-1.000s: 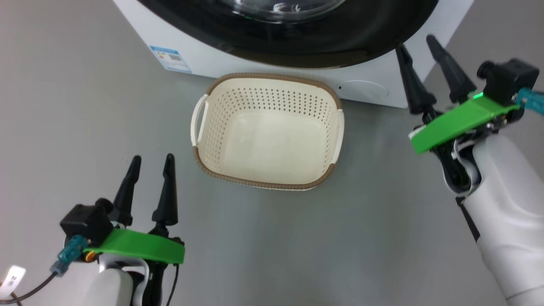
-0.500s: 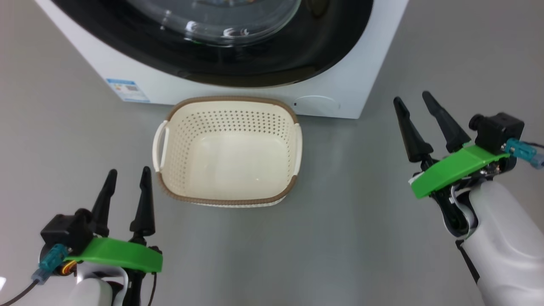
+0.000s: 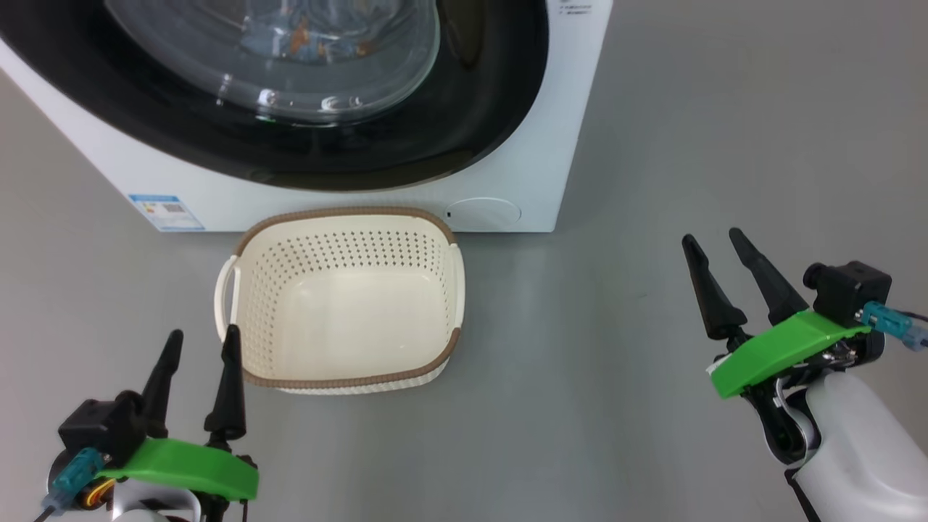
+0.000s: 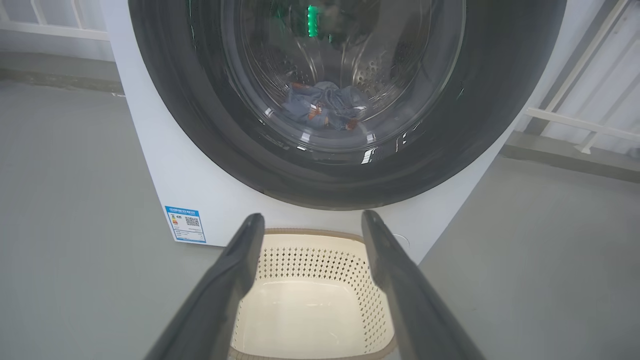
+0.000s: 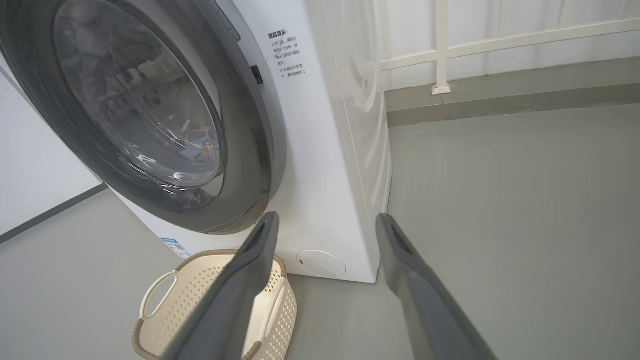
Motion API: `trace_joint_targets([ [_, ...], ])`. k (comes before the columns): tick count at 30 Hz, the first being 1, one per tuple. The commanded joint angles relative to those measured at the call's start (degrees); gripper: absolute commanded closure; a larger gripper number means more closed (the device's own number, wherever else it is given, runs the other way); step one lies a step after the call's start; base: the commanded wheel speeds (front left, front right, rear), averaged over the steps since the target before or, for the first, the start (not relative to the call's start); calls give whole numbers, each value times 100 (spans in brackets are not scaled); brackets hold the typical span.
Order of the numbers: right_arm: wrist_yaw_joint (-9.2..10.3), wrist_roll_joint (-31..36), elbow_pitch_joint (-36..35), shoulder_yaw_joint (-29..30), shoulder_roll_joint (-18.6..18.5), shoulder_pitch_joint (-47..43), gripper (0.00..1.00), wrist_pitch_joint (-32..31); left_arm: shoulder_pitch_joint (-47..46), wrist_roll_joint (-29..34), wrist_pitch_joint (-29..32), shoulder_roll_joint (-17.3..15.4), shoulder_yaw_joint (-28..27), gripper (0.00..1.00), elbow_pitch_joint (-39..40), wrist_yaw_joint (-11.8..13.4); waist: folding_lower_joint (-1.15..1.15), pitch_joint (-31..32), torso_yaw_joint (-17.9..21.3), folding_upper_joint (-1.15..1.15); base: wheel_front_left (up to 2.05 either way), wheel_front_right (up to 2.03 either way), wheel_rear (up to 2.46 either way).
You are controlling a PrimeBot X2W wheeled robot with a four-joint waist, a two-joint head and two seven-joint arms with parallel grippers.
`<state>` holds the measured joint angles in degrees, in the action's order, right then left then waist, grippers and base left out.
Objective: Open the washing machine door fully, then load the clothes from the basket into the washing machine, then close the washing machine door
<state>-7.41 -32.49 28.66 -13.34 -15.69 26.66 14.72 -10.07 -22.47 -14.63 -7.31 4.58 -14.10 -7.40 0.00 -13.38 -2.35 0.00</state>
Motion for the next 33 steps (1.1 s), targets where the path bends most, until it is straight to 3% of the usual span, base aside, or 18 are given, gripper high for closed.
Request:
trace_joint_targets([
  [1, -8, 26, -159, -51, 17, -144, 0, 28, 2, 47, -37, -184, -215, 0, 92, -9, 0, 107, 106, 0, 0, 0, 0],
  [33, -8, 159, -296, 376, 62, -949, 0, 28, 293, 132, -37, -245, -550, 0, 87, -9, 0, 352, 464, 0, 0, 0, 0],
])
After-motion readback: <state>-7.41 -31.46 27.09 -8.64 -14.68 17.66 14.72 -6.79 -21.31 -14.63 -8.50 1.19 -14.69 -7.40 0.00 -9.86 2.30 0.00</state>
